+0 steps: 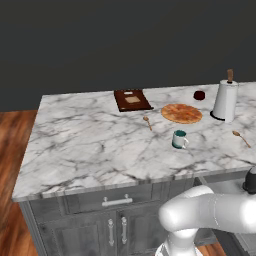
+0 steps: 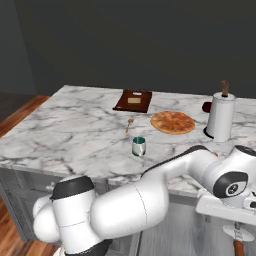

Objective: Take the pizza cutter from the drawer on the right and place it on the dining counter for cutting.

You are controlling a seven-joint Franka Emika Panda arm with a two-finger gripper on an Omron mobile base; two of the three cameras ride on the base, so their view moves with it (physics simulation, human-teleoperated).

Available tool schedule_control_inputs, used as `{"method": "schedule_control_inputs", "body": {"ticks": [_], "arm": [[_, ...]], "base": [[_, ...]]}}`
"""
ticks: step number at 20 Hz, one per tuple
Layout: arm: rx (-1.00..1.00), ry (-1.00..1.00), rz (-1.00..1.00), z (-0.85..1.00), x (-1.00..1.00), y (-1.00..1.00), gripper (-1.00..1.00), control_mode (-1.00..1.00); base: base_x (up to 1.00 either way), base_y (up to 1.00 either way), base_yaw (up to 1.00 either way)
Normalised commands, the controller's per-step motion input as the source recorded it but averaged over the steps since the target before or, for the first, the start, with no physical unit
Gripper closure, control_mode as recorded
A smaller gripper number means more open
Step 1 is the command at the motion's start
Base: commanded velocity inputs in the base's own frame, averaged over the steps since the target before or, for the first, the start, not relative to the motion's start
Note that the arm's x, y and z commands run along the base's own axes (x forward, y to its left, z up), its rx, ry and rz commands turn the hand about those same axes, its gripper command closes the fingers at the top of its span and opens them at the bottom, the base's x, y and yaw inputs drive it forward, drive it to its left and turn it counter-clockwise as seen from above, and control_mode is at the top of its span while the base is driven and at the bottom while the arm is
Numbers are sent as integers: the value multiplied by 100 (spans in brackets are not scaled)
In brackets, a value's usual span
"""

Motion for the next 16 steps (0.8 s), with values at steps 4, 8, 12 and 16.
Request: {"method": "schedule_control_inputs", "body": {"ticks": [4, 8, 12, 16], "arm": [[0, 0, 7, -35, 1, 0, -100, -100], [0, 0, 9, -37, 0, -1, -100, -100], [0, -3, 11, -37, -1, -4, -100, -100], [0, -5, 11, -23, -3, -8, -100, -100]], "base": [[0, 0, 0], [0, 0, 0], [0, 0, 0], [0, 0, 0]]}}
